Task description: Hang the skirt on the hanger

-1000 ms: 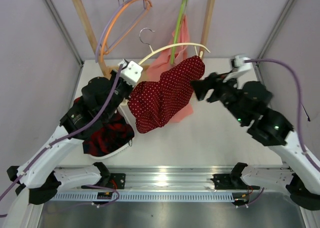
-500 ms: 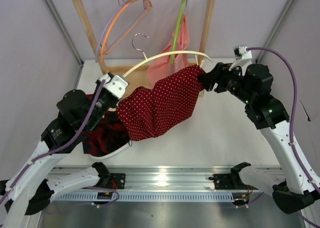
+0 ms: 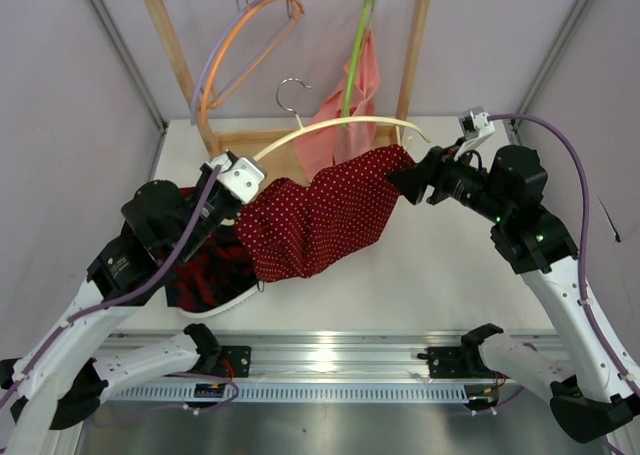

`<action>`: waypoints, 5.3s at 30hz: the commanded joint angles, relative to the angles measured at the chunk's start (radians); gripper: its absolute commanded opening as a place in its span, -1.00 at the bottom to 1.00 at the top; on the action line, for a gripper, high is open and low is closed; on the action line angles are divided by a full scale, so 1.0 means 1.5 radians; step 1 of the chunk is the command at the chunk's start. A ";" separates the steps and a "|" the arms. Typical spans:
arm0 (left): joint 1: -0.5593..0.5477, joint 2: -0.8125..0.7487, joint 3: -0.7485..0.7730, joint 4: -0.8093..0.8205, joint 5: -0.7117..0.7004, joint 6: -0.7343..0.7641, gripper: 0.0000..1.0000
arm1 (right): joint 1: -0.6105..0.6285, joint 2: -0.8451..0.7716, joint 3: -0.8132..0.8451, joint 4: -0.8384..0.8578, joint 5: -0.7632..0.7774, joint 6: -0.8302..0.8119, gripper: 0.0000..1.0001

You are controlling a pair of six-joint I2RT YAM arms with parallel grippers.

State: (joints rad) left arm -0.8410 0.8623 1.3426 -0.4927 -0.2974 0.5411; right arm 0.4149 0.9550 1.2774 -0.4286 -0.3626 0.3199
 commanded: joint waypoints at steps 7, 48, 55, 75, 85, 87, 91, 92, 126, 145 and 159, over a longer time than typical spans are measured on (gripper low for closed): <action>0.005 -0.019 0.015 0.070 0.027 -0.003 -1.00 | 0.003 0.016 -0.026 0.042 -0.041 -0.009 0.15; 0.005 -0.016 -0.024 0.094 -0.002 0.069 -1.00 | 0.076 0.008 0.043 0.029 -0.062 0.034 -1.00; 0.005 -0.045 -0.049 0.133 0.009 0.083 -1.00 | 0.081 0.034 0.059 -0.022 -0.012 0.038 -1.00; 0.005 -0.068 -0.076 0.110 0.047 0.120 -0.99 | 0.070 0.073 0.132 -0.038 -0.013 0.085 -0.86; 0.005 -0.065 -0.077 0.117 0.035 0.123 -1.00 | 0.064 0.052 0.142 -0.105 0.068 0.048 -0.09; 0.004 -0.065 -0.075 0.113 0.035 0.124 -1.00 | 0.050 0.039 0.141 -0.128 0.092 0.030 0.24; 0.005 -0.057 -0.063 0.100 0.022 0.119 -0.99 | 0.031 0.020 0.128 -0.146 0.069 -0.022 0.51; 0.005 -0.057 -0.062 0.100 0.021 0.116 -1.00 | 0.031 0.015 0.120 -0.142 0.052 -0.033 0.53; 0.005 -0.046 -0.006 0.077 0.030 0.107 -1.00 | 0.063 -0.021 -0.129 0.046 -0.059 -0.057 0.02; 0.005 -0.048 -0.055 0.084 0.025 0.124 -1.00 | 0.065 -0.002 0.050 -0.030 -0.038 -0.021 -1.00; 0.005 -0.055 -0.040 0.117 -0.003 0.096 -1.00 | 0.063 0.024 0.047 -0.131 0.019 -0.028 0.27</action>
State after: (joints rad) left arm -0.8410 0.7982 1.2510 -0.4362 -0.2676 0.7238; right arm 0.5095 1.0039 1.3220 -0.5735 -0.3695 0.2993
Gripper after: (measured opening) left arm 0.148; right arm 0.405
